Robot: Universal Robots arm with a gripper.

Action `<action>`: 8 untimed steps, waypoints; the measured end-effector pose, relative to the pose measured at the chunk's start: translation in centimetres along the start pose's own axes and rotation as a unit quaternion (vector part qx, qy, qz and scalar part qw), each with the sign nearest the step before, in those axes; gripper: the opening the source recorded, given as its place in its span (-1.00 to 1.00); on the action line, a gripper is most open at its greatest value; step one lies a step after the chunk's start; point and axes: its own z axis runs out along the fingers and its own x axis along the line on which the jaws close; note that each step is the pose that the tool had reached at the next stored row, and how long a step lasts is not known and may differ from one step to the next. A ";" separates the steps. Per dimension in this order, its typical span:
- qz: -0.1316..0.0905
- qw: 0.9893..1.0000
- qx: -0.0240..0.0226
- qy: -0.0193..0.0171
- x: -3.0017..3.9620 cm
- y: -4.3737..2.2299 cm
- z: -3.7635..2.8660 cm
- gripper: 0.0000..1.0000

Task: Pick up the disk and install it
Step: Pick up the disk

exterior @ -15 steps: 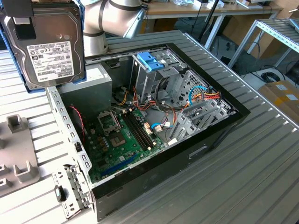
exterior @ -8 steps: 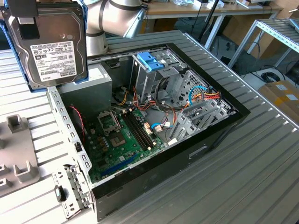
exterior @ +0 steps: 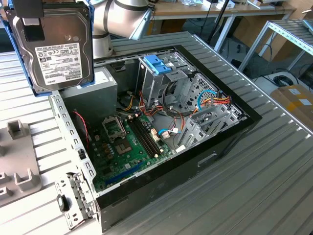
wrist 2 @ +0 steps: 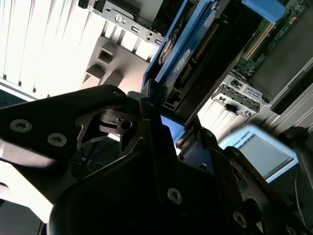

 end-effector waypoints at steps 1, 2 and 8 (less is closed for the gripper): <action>0.000 1.000 0.000 0.000 0.00 -0.06 0.00 -0.25; 0.000 1.000 0.000 0.000 0.00 -0.11 0.00 -0.25; 0.000 1.000 0.000 0.000 -0.02 -0.44 0.00 -0.25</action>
